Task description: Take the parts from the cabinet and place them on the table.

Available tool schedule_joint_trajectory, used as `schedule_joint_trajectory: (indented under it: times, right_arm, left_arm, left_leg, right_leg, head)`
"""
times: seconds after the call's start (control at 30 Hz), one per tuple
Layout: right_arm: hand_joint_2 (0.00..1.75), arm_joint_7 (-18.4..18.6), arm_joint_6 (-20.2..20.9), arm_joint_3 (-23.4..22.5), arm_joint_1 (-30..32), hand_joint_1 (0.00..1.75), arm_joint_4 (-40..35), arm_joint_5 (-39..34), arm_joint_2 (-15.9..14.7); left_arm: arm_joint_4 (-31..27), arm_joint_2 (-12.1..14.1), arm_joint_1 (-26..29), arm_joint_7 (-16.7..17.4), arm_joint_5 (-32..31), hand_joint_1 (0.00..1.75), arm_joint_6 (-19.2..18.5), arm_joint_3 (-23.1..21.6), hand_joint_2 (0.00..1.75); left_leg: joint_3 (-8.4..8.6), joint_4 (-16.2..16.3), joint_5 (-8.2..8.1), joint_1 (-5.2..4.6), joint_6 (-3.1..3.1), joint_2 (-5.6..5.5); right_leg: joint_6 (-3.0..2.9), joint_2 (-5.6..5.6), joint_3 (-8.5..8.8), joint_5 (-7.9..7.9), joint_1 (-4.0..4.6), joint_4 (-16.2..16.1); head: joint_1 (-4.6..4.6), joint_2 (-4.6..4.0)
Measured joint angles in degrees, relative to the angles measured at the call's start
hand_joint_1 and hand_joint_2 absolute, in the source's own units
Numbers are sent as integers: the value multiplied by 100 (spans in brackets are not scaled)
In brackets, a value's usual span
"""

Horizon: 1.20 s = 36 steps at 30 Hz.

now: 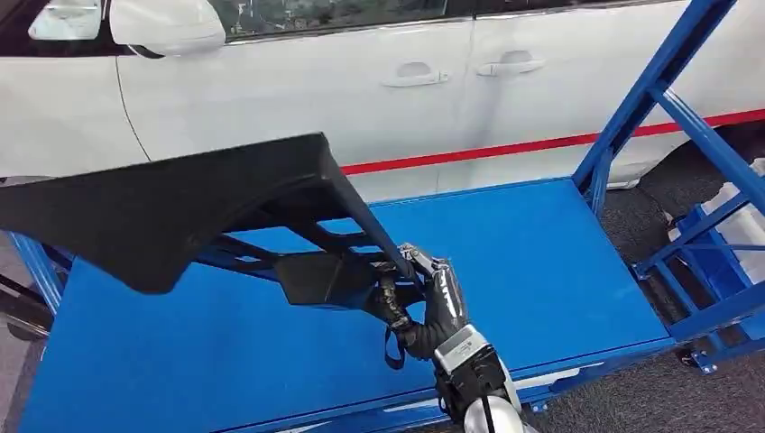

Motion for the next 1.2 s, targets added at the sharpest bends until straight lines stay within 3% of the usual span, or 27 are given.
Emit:
schedule_joint_trajectory:
  times: [0.03, 0.07, 0.1, 0.17, 0.2, 0.23, 0.33, 0.37, 0.4, 0.43, 0.5, 0.53, 0.57, 0.6, 0.63, 0.7, 0.73, 0.83, 0.87, 0.9, 0.97, 1.0, 1.03, 1.07, 1.1, 1.13, 1.2]
  right_arm:
    - [175, 9, 0, 0, 27, 175, 2, -5, -9]
    - [175, 13, 0, 0, 54, 175, 2, -13, -20]
    - [175, 28, -2, -2, 72, 175, 2, -24, -28]
    - [175, 55, -2, -11, 85, 175, 0, -79, -37]
    - [175, 59, -2, -15, 82, 175, 0, -114, -37]
    - [175, 63, -2, -17, 89, 175, 0, -138, -37]
    - [175, 94, -2, -39, 119, 175, 0, -221, -37]
    - [175, 98, -2, -42, 118, 175, 0, -230, -37]
    - [175, 103, -2, -42, 113, 175, 0, -245, -37]
    - [175, 103, -2, -42, 114, 175, -2, -256, -35]
    - [175, 100, -5, -42, 124, 175, -2, -271, -35]
    - [175, 92, -4, -42, 132, 175, 0, -276, -35]
    - [175, 79, -4, -42, 135, 175, 0, -291, -35]
    - [175, 77, -2, -42, 137, 175, 0, -306, -35]
    - [175, 76, 0, -42, 140, 175, 0, -321, -35]
    - [175, 68, 2, -42, 140, 175, -2, -330, -35]
    - [175, 61, 4, -42, 149, 175, -2, -332, -35]
    - [175, 24, 67, -46, 154, 175, -4, -391, -37]
    - [175, 0, 98, -44, 158, 175, -9, -400, -39]
    - [175, -15, 136, -48, 167, 175, -18, -429, -48]
    - [175, -74, 238, -48, 169, 175, -48, -507, -52]
    - [175, -120, 277, -48, 183, 175, -48, -538, -65]
    - [175, -149, 326, -48, 198, 175, -48, -569, -79]
    - [175, -184, 367, -48, 219, 175, -48, -601, -92]
    - [175, -245, 435, -48, 235, 175, -48, -641, -107]
    - [175, -282, 470, -48, 245, 175, -57, -660, -120]
    - [175, -365, 538, -48, 258, 175, -123, -684, -142]
  left_arm:
    - [17, 0, 0, 2, 0, 0, 0, 22, 0]
    - [29, 0, -1, 4, 0, 0, 0, 46, 0]
    - [33, 0, 1, 11, -2, 0, -7, 68, 0]
    - [53, -7, -1, 24, -7, 0, -7, 81, 0]
    - [55, -11, -4, 35, -9, 0, -7, 85, 0]
    - [55, -13, -10, 48, -20, 0, -13, 94, 0]
    - [55, -13, -13, 101, -79, 0, -72, 127, 0]
    - [55, -13, -15, 105, -85, 0, -83, 140, 0]
    - [53, -11, -13, 120, -92, 0, -88, 160, 0]
    - [53, -15, -16, 127, -105, 0, -90, 177, 0]
    - [53, -28, -15, 138, -116, 0, -101, 190, 0]
    - [53, -33, -15, 140, -118, 0, -101, 201, 0]
    - [53, -33, -15, 153, -122, 0, -103, 216, 0]
    - [53, -33, -15, 162, -125, 0, -109, 221, 0]
    - [40, -33, -16, 170, -129, 0, -116, 223, 0]
    - [20, -35, -34, 177, -144, 0, -131, 223, 0]
    - [18, -35, -51, 179, -149, 0, -136, 223, 0]
    - [7, -39, -35, 177, -179, 0, -151, 227, 0]
    - [0, -44, -33, 177, -179, 0, -155, 227, 0]
    - [-11, -63, -51, 177, -186, 0, -177, 230, 0]
    - [-39, -63, -63, 177, -203, 0, -203, 230, 0]
    - [-41, -63, -60, 175, -216, 0, -208, 232, 0]
    - [-41, -63, -55, 173, -230, 0, -214, 234, 0]
    - [-44, -63, -54, 168, -238, 0, -228, 234, 0]
    - [-57, -66, -55, 166, -249, 0, -242, 236, 0]
    - [-59, -68, -56, 162, -262, 0, -252, 238, 0]
    - [-61, -81, -62, 153, -264, 0, -260, 241, 0]
  left_leg:
    - [-25, 15, 5, -5, 2, 2]
    - [-43, 32, 6, -5, 0, 2]
    - [-53, 46, 7, -4, -2, 1]
    - [-52, 64, 13, -5, -13, -6]
    - [-60, 67, 23, -5, -31, -8]
    - [-88, 99, 35, -47, -77, -14]
    - [-116, 59, 116, -24, -200, -15]
    - [-133, 84, 95, -37, -228, -21]
    - [-204, 188, -63, -18, -248, -16]
    - [-308, 485, -351, -13, -263, -15]
    - [-599, 1364, -884, 3, -309, -13]
    - [-692, 1715, -1040, 3, -324, -14]
    - [-650, 1791, -1052, 3, -329, -13]
    - [-473, 1592, -955, 3, -324, -13]
    - [-182, 1169, -781, 2, -310, -13]
    - [552, 71, -498, 0, -249, -14]
    - [576, -56, -544, -46, -203, -17]
    - [508, -36, -426, -78, -122, -29]
    - [473, -83, -341, -47, -80, -25]
    - [439, -120, -248, -7, -50, 37]
    - [297, -124, -122, -7, 47, 38]
    - [224, -121, -70, -11, 43, 44]
    - [142, -109, -19, -14, 37, 52]
    - [57, -87, 32, -14, 26, 58]
    - [-22, -69, 70, -12, 11, 60]
    - [-93, -40, 104, -10, -4, 61]
    - [-223, 45, 155, -2, -54, 55]
  right_leg:
    - [9, 0, -112, -72, -6, 275]
    - [8, -1, -93, 1, -12, 280]
    - [2, -4, 36, 160, -13, 61]
    - [-43, -6, 606, 655, -11, -973]
    - [-85, -3, 786, 677, -1, -1382]
    - [-95, -4, 797, 703, 39, -1442]
    - [-176, 9, 730, 767, 57, -1413]
    - [-235, -12, 705, 834, -12, -1493]
    - [-275, -32, 688, 881, -8, -1503]
    - [-335, -38, 635, 924, -9, -1503]
    - [-344, -53, 513, 997, 6, -1484]
    - [-343, -58, 439, 1035, 13, -1463]
    - [-337, -58, 371, 1070, 16, -1442]
    - [-329, -58, 316, 1101, 17, -1423]
    - [-316, -56, 266, 1130, 17, -1404]
    - [-273, -50, 199, 1188, 17, -1359]
    - [-233, -53, 181, 1219, 49, -1344]
    - [-127, -54, 184, 1335, 15, -1387]
    - [-80, -43, 171, 1389, 48, -1406]
    - [-60, -17, 126, 1269, 14, -1342]
    - [-28, -12, -77, 562, -3, -756]
    - [-6, -14, -184, 264, -14, -323]
    - [15, -14, -279, 64, -19, 105]
    - [28, -14, -293, 39, -23, 358]
    - [35, -15, -190, 148, -31, 348]
    - [38, -16, 24, 332, -44, 116]
    - [27, -16, 808, 642, -70, -959]
  head:
    - [-2, 0]
    - [0, 0]
    - [0, 0]
    - [0, -2]
    - [0, 0]
    - [0, -2]
    - [-2, 0]
    - [0, 0]
    - [-2, 0]
    - [-2, 0]
    - [-2, 0]
    - [-2, 0]
    - [-2, 0]
    - [-2, 0]
    - [-2, 0]
    - [-2, 0]
    - [-2, 0]
    - [-2, 0]
    - [0, 0]
    - [-2, 0]
    - [4, 0]
    - [2, 0]
    - [4, 0]
    - [2, -2]
    - [2, 0]
    - [4, 0]
    - [2, 0]
